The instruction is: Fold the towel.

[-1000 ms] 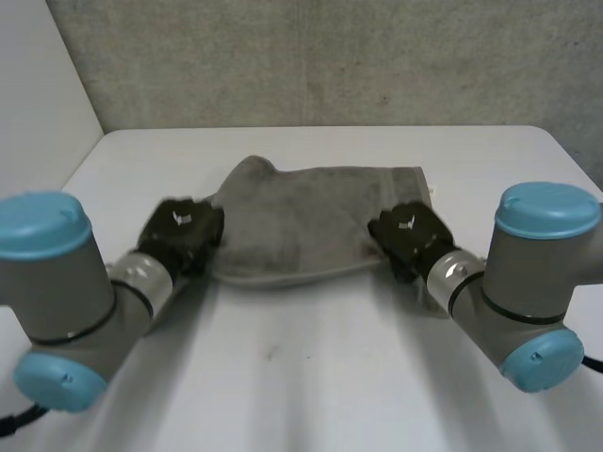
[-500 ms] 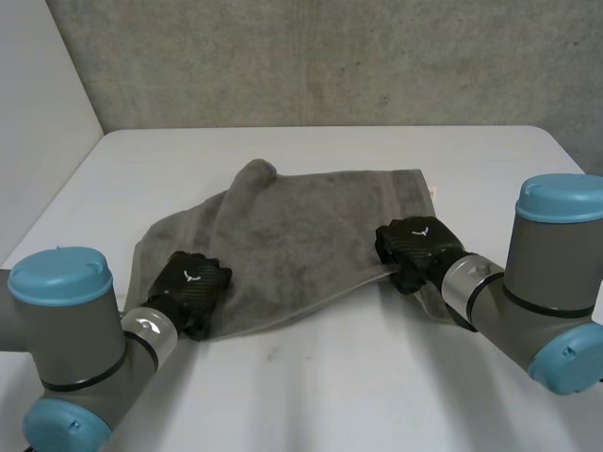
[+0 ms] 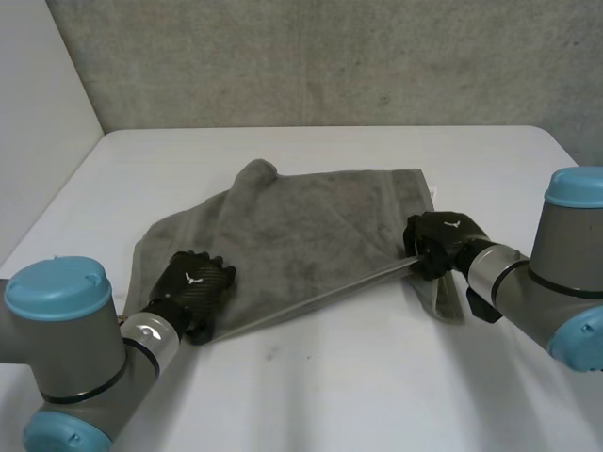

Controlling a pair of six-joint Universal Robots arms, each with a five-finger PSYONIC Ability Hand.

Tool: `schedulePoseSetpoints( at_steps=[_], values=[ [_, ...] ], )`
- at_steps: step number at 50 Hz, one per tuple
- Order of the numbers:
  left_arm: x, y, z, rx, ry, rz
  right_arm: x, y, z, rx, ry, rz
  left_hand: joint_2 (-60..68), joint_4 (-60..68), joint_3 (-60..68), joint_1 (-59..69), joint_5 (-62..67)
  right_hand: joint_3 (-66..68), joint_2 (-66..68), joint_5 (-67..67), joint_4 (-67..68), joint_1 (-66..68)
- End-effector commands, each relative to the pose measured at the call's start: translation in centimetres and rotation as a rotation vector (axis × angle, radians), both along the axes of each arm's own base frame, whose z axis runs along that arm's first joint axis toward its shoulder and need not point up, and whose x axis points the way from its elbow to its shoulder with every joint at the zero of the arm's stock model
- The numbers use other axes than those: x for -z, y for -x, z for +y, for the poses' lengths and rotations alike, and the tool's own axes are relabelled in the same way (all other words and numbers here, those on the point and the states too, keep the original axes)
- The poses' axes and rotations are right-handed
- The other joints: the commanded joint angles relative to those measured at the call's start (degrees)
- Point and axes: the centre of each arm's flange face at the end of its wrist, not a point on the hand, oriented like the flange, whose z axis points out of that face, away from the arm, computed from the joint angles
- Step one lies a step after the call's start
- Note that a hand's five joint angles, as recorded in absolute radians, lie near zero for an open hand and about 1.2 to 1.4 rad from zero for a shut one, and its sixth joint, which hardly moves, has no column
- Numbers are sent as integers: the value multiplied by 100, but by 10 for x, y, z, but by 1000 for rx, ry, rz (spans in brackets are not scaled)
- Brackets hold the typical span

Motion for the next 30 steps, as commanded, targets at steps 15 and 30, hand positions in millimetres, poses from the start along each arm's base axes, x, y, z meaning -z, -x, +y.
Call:
schedulePoseSetpoints(
  at_steps=[15, 30],
  values=[
    [-11, -4, 19, 16, 5, 8, 5, 11, -18, 41, 6, 5, 417, 431, 414, 408, 426, 1203, 1277, 1408, 1185, 2443],
    [0, 4, 16, 59, -19, 9, 3, 9, -15, 37, 2, 2, 635, 649, 633, 627, 644, 1203, 1277, 1408, 1185, 2443]
  ],
)
